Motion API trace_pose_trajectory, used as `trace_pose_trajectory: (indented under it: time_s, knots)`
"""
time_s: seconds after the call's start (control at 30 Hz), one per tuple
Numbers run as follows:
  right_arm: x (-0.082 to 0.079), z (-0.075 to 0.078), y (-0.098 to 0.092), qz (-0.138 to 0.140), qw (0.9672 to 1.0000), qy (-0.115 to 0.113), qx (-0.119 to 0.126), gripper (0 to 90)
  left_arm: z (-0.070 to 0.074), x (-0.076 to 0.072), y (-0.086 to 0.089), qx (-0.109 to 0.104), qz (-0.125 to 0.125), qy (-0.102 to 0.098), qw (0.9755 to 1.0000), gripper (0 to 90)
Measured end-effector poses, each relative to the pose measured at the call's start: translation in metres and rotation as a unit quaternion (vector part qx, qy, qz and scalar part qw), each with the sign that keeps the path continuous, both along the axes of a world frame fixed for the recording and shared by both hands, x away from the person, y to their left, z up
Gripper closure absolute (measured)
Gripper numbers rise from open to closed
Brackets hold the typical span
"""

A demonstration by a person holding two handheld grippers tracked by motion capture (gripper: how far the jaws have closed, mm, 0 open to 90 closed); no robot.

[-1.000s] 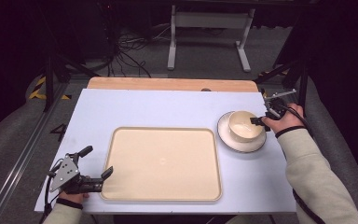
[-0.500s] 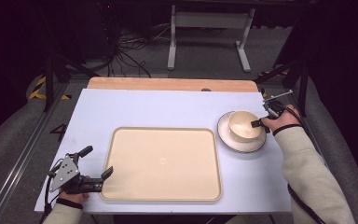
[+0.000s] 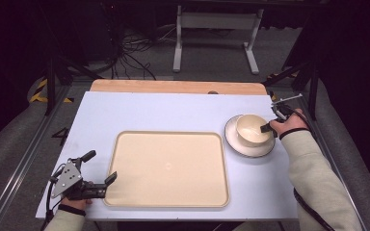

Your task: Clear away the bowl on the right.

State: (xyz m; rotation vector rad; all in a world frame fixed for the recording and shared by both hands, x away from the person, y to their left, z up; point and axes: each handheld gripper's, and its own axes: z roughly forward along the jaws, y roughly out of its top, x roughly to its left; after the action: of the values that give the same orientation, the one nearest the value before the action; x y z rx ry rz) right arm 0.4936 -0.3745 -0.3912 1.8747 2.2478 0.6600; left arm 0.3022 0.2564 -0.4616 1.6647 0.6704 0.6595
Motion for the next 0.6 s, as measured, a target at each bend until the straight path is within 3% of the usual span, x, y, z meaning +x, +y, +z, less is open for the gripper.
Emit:
trace_pose_trajectory:
  time_s: [0.37, 0.6]
  knots:
    - [-0.0008, 0.0020, 0.0007, -0.012, 0.9999, 0.006, 0.000, 84.8, -0.0001, -0.0001, -0.0002, 0.000, 0.001, 0.000, 1.0000, 0.2]
    - [-0.0041, 0.0084, 0.0002, -0.048, 0.9988, 0.007, 0.004, 84.5, 0.0000, -0.0001, 0.0000, 0.000, 0.000, 0.001, 1.0000, 0.2]
